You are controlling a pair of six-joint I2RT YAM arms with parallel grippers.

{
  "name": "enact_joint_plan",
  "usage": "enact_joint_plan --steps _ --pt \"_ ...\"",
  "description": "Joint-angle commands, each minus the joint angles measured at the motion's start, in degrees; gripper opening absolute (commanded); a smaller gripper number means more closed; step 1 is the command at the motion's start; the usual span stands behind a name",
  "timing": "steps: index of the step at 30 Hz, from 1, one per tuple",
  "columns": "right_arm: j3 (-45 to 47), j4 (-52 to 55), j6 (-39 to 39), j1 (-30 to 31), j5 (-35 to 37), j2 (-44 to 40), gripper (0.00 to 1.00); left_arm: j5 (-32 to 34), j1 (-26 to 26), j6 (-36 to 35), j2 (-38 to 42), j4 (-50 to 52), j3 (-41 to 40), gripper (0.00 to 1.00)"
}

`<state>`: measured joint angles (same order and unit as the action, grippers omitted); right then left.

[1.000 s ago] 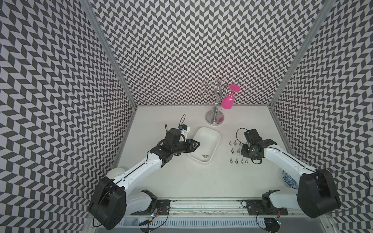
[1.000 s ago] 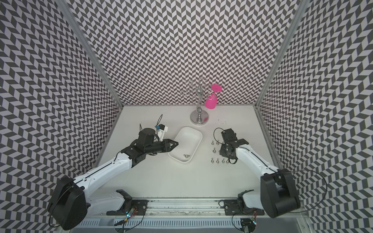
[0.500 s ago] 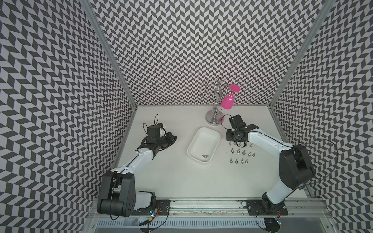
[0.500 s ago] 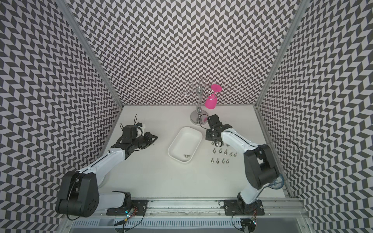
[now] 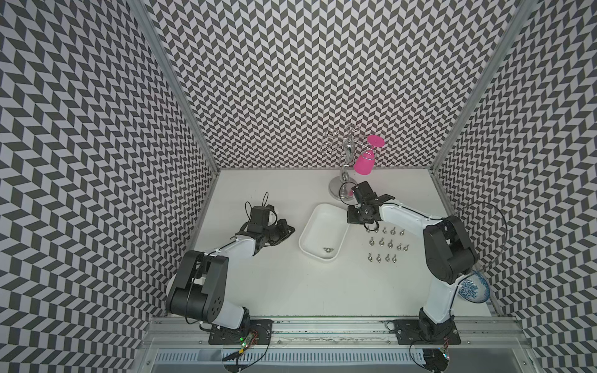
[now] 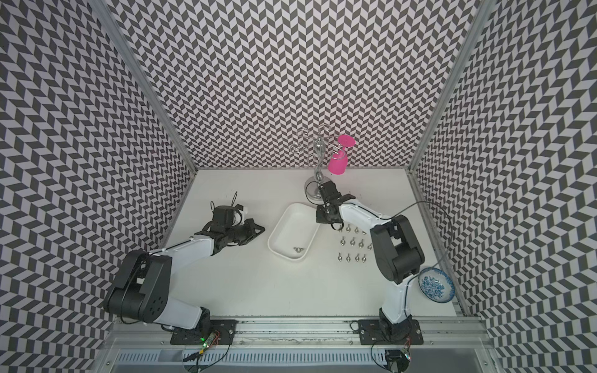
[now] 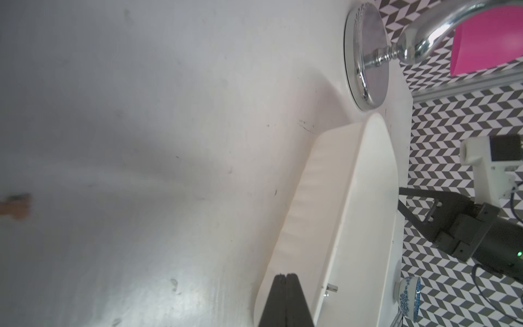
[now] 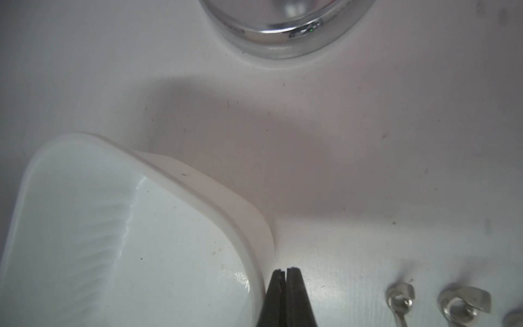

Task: Take out the wing nut from the storage box
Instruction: Adjust the storage box at the center of the board.

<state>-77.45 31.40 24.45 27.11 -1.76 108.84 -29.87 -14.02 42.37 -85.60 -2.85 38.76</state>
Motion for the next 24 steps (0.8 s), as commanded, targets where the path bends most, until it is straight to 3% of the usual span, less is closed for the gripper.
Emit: enact_joint_plan --steps 1,10,18,24 --pt "-1.88 -0.71 -0.77 0.99 -1.86 1.94 0.0 0.53 -1.9 1.58 1.45 -3.63 -2.78 0.02" --pt "-7.8 -3.11 -3.77 4.18 -9.96 7.8 0.0 2.06 -7.39 6.97 6.68 -8.44 -13.25 0.02" --pt "-12.13 -1.82 -6.33 7.82 -13.17 12.31 0.0 4.0 -14.98 10.86 7.19 -8.87 -15.56 0.02" --pt "-14.69 -0.95 -7.07 8.22 -13.14 13.67 0.0 5.29 -16.54 12.08 10.39 -6.55 -19.8 0.03"
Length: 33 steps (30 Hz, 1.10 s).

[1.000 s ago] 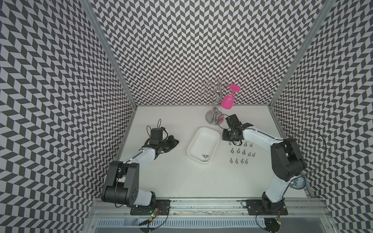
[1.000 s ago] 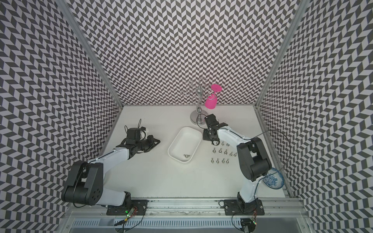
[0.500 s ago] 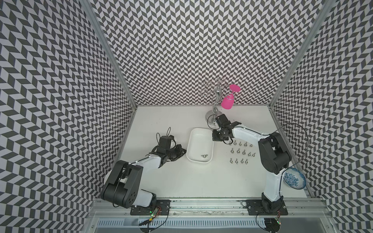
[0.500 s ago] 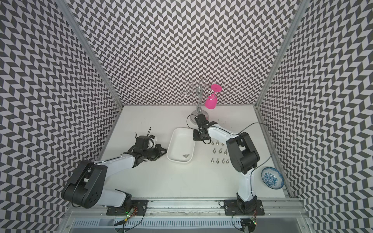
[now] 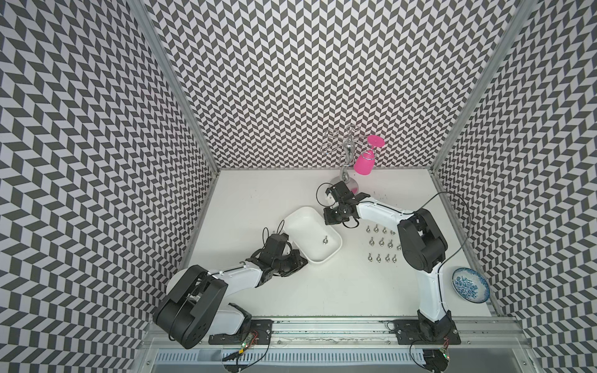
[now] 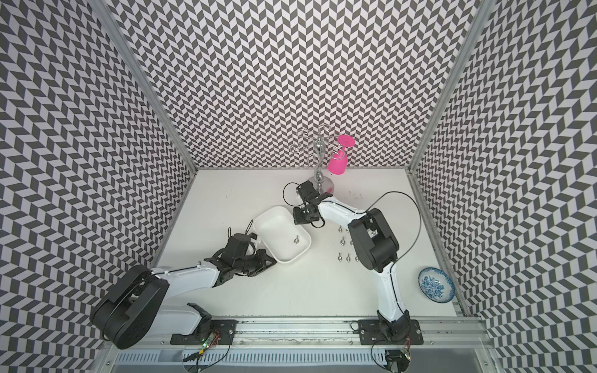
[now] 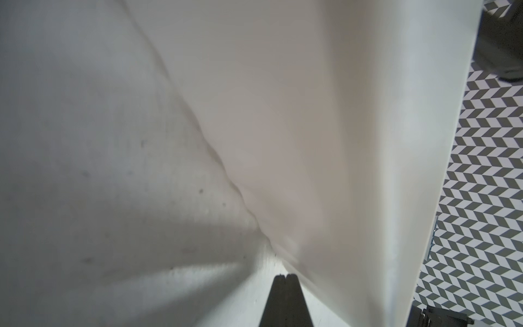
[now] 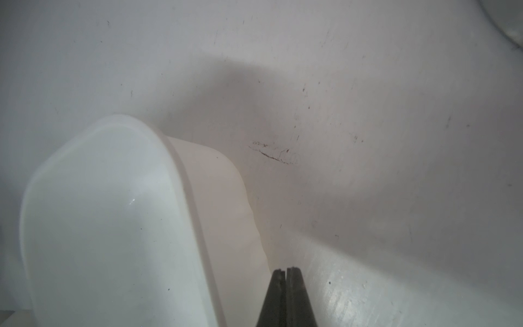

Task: Take out the wing nut from the storage box
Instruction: Adjust the storage box at the center of the board, then pick up the wing nut from the storage box.

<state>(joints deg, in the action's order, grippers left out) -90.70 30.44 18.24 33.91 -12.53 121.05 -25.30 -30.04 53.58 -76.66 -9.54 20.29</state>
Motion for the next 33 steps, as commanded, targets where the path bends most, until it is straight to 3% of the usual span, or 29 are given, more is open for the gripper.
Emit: enact_joint_plan --steps 1,6,9,13,19,23,28,33 --pt "-1.74 0.14 -0.9 1.48 -1.79 1.46 0.0 0.86 -0.55 0.83 1.91 0.54 -1.73 0.03" --pt "-1.82 -0.29 0.36 1.56 4.87 -1.59 0.02 0.51 -0.54 1.29 5.39 2.53 -2.53 0.04" --pt "-1.35 0.71 2.38 1.75 12.16 -6.13 0.2 1.03 -0.54 0.95 8.78 5.24 -2.69 0.05" --pt "0.01 3.6 4.37 3.34 18.33 -11.74 0.24 1.22 -0.54 0.48 13.07 8.19 -3.43 0.06" --pt "7.59 4.91 10.19 10.01 21.22 -19.44 0.26 5.5 0.63 -1.13 23.97 16.95 -3.59 0.12" --pt "13.0 1.8 15.64 14.9 20.18 -22.2 0.26 8.47 4.29 -4.84 28.79 22.81 0.37 0.27" --pt "17.64 -3.29 20.44 15.9 18.74 -20.74 0.3 5.54 12.01 -11.89 26.65 25.63 7.71 0.33" --pt "17.05 -3.8 22.91 16.01 20.75 -16.24 0.32 4.56 13.7 -16.25 22.56 27.04 13.87 0.33"
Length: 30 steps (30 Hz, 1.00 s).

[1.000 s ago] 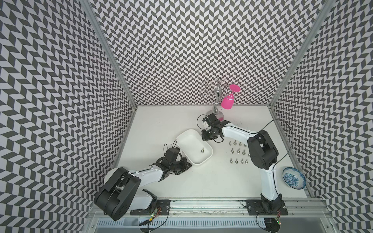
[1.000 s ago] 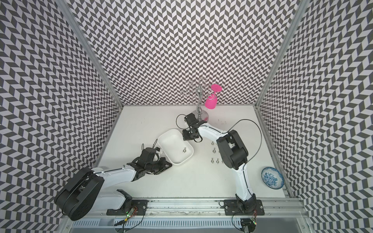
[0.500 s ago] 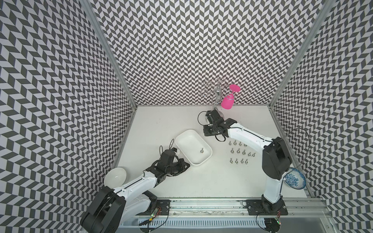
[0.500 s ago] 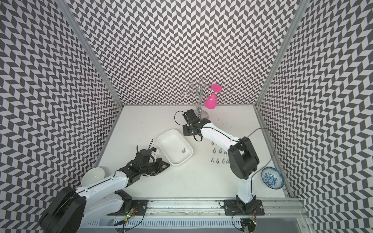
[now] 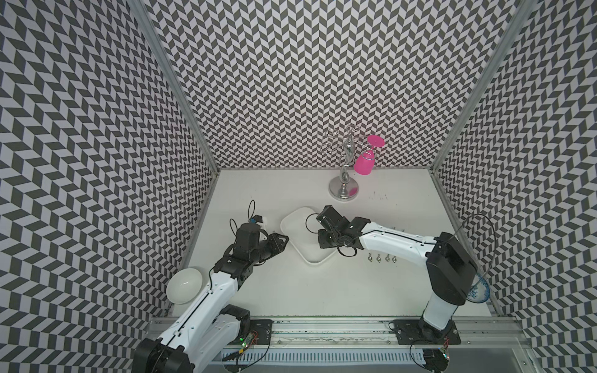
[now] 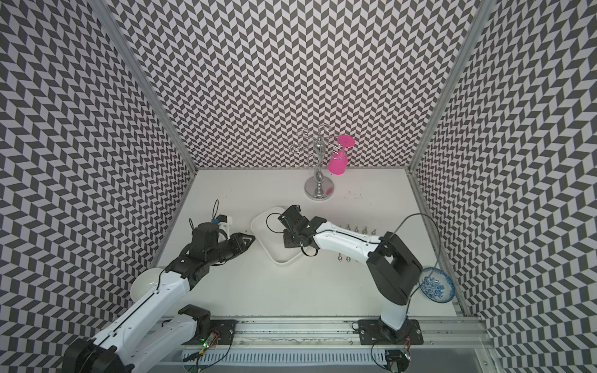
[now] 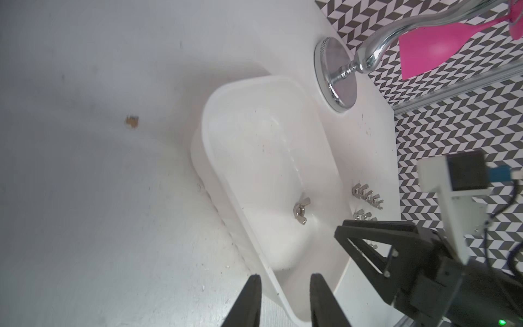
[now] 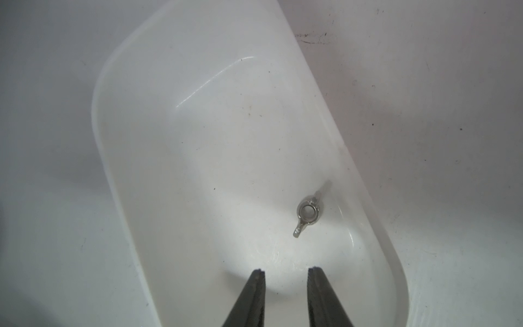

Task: Take out the wing nut from the storage box
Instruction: Pick up the wing nut from the storage box.

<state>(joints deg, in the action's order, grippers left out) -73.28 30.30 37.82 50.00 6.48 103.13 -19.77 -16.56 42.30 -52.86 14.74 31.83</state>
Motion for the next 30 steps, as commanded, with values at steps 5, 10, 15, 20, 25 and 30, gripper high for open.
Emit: enact_joint_plan --steps 5,10,15,20,25,30 --pt "0.46 -5.09 4.53 -0.17 2.45 3.54 0.33 -1.95 0.35 -4.82 -1.47 2.02 1.69 0.33" --pt "-1.09 -4.81 4.86 -0.32 3.6 5.81 0.34 -2.39 0.43 -3.81 -0.1 0.62 -0.51 0.33" --pt "-4.16 -2.16 5.36 -0.51 5.25 9.55 0.35 -2.3 0.56 -4.07 -0.18 0.5 -0.88 0.33" --pt "-4.8 -3.41 5.58 -0.65 5.37 11.52 0.35 -2.72 0.65 -3.9 -0.74 -0.59 -1.8 0.33" --pt "-6.25 -3.85 4.56 -0.77 6.13 13.54 0.33 -3.45 0.68 -3.28 -1.3 -1.98 -3.35 0.33" --pt "-7.7 -3.89 3.45 -0.94 6.41 15.3 0.27 -3.3 0.74 -3.68 -1.36 -1.83 -3.42 0.33"
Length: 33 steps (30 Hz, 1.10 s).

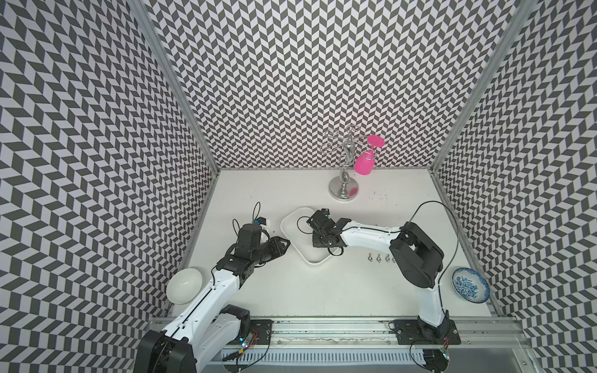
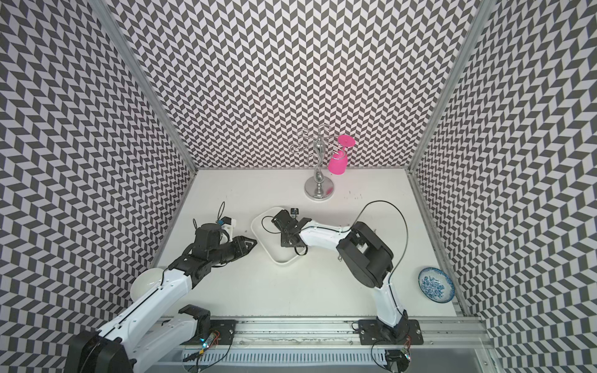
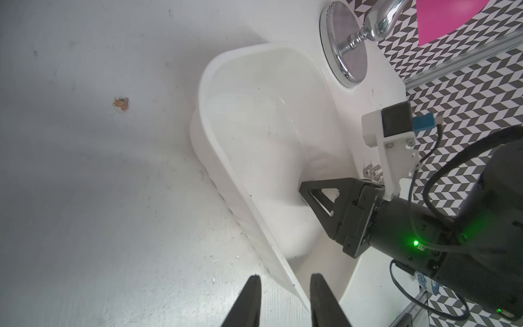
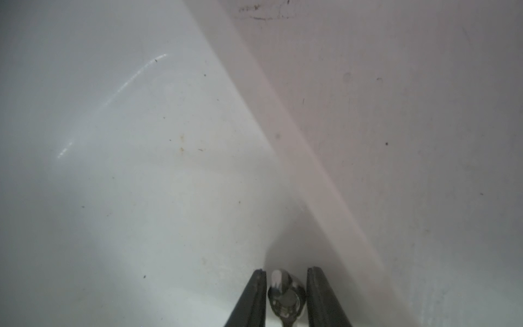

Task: Take out the wing nut from the storage box
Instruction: Pick up the wing nut from the storage box.

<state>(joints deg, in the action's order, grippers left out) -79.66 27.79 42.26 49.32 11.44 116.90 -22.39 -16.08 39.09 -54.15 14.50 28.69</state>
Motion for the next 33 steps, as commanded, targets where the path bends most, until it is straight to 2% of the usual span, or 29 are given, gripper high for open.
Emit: enact_joint_plan --steps 1,11,19,24,29,33 --pt "-1.59 -1.34 -1.33 -0.3 1.78 1.73 0.27 -0.65 0.34 -0.51 -0.06 -1.65 -0.24 0.33" --pt "-3.85 0.09 -6.59 -0.23 3.97 2.49 0.3 -1.16 0.43 -0.06 -1.32 -2.83 -0.56 0.33" --pt "-4.05 0.74 -7.87 -0.28 1.68 4.08 0.14 -1.35 0.5 0.02 -1.62 -2.74 0.14 0.33" --pt "-3.6 -0.1 -8.46 -0.28 1.85 3.33 0.0 -1.41 0.44 0.35 -1.48 -3.0 -0.26 0.33" --pt "-3.04 -1.97 -9.14 -0.04 -0.62 -1.44 0.0 -1.93 0.43 0.31 -1.59 -3.44 0.19 0.33" --pt "-3.02 -1.44 -9.33 0.51 0.49 -7.76 0.0 -2.22 0.34 -0.64 -2.46 -3.23 2.3 0.33"
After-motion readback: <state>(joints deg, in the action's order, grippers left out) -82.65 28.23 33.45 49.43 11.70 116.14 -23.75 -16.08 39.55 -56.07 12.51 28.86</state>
